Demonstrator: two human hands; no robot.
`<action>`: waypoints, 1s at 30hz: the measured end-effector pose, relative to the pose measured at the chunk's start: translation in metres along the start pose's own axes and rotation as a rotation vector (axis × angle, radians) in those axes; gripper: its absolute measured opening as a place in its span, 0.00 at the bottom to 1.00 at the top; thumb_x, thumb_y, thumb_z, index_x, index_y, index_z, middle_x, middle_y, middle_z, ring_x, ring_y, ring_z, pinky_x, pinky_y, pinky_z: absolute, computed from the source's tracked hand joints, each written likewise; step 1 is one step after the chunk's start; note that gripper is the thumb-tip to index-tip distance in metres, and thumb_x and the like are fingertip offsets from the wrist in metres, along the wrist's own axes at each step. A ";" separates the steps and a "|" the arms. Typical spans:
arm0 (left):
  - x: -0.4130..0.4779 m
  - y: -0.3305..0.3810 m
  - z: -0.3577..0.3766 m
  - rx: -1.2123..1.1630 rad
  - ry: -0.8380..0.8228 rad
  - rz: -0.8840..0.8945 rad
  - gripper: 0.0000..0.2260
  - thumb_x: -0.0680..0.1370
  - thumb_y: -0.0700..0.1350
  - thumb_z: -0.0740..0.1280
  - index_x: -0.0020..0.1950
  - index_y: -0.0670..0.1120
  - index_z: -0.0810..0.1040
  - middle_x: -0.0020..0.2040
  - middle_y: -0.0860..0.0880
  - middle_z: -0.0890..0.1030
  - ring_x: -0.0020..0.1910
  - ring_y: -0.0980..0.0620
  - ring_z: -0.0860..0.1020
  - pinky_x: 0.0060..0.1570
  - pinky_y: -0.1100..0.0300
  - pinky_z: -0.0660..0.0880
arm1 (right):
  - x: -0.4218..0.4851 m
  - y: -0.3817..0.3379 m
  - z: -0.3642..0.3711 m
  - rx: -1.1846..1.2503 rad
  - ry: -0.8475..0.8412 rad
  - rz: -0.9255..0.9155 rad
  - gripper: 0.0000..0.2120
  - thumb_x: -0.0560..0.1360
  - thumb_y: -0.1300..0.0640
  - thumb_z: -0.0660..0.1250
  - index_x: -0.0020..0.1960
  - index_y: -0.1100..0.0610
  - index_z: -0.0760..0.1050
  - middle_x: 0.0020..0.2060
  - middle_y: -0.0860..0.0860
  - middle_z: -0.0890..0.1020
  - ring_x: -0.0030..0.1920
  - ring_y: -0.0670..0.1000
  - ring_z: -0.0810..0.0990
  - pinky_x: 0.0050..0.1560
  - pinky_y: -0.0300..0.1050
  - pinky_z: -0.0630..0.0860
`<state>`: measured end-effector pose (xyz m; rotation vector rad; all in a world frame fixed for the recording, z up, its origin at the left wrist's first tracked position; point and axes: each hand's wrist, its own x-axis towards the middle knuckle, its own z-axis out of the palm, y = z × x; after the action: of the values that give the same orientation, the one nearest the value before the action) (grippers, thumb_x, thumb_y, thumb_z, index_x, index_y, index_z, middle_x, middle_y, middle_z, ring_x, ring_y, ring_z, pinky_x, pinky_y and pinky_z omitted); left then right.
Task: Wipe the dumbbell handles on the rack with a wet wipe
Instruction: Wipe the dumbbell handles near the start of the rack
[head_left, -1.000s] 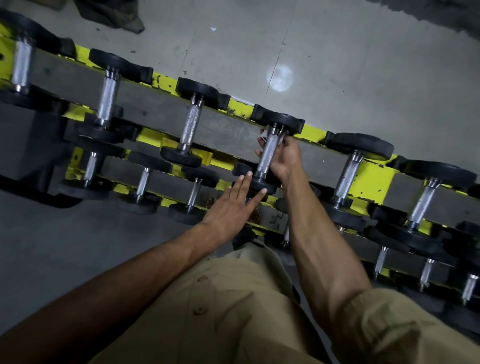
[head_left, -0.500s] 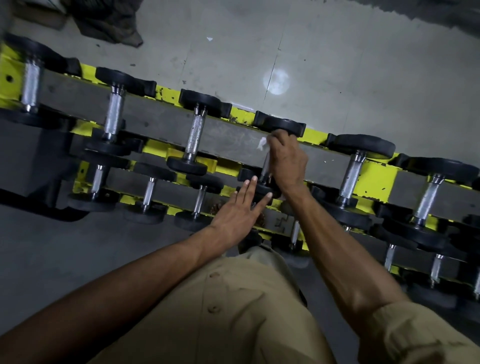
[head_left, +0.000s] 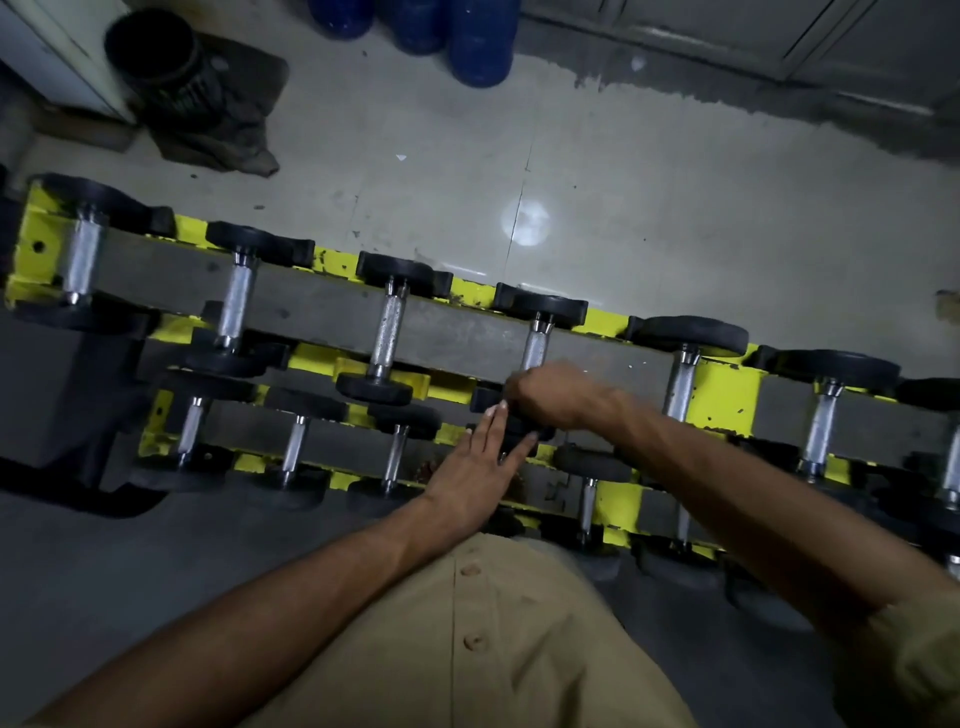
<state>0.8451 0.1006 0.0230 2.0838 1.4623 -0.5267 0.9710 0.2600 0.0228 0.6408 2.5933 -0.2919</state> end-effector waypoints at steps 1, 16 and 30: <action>0.000 0.000 0.000 0.001 0.008 0.000 0.45 0.79 0.31 0.60 0.84 0.50 0.32 0.79 0.30 0.28 0.82 0.32 0.36 0.82 0.39 0.52 | 0.001 -0.002 -0.001 -0.001 -0.044 -0.016 0.11 0.78 0.52 0.65 0.60 0.49 0.79 0.57 0.49 0.83 0.51 0.56 0.84 0.40 0.46 0.75; -0.003 0.003 -0.002 -0.018 0.004 -0.004 0.43 0.79 0.31 0.59 0.86 0.49 0.37 0.80 0.29 0.31 0.82 0.32 0.37 0.81 0.41 0.51 | 0.012 0.000 0.005 0.094 -0.047 0.141 0.09 0.76 0.52 0.66 0.55 0.49 0.80 0.52 0.49 0.85 0.47 0.56 0.84 0.41 0.46 0.79; -0.001 0.009 -0.002 -0.034 0.009 -0.040 0.34 0.83 0.36 0.59 0.86 0.47 0.48 0.81 0.27 0.38 0.83 0.31 0.41 0.82 0.40 0.51 | 0.038 -0.017 -0.010 -0.185 -0.194 0.112 0.12 0.81 0.52 0.63 0.61 0.55 0.79 0.56 0.55 0.83 0.55 0.57 0.83 0.50 0.49 0.77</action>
<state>0.8530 0.0984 0.0266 2.0376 1.5106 -0.5050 0.9290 0.2628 0.0148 0.6535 2.3557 -0.0727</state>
